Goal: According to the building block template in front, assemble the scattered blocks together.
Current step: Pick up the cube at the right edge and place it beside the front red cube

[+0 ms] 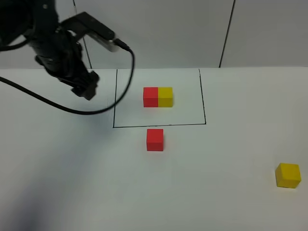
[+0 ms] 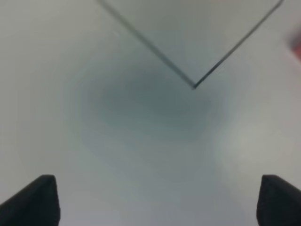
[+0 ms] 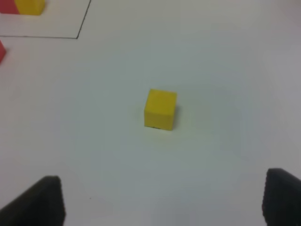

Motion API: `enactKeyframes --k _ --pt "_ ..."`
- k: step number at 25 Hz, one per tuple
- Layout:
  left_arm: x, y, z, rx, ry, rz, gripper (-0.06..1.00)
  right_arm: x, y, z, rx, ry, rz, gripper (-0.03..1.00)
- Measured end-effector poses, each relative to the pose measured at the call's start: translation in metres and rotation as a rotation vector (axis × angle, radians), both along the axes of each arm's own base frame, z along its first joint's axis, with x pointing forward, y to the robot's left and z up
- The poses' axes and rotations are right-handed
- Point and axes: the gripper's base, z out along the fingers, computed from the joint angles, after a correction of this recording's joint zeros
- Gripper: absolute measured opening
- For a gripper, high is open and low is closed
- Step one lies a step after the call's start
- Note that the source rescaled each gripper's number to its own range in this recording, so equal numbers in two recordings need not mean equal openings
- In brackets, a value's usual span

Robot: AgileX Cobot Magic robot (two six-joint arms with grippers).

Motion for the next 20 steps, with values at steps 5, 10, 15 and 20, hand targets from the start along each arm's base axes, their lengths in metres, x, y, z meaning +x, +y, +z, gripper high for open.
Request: enactKeyframes --k 5,10,15,20 --pt "-0.013 0.067 0.007 -0.054 -0.084 0.167 0.95 0.0 0.0 0.0 0.0 0.0 0.0 0.73" --pt "-0.044 0.099 0.022 -0.08 -0.155 0.293 0.94 0.0 0.0 0.0 0.0 0.0 0.0 0.73" --pt "-0.088 0.1 0.037 -0.118 -0.166 0.384 0.93 0.0 0.0 0.0 0.0 0.0 0.0 0.73" --pt "-0.145 0.1 0.042 -0.144 -0.18 0.433 0.9 0.0 0.0 0.0 0.0 0.0 0.0 0.73"
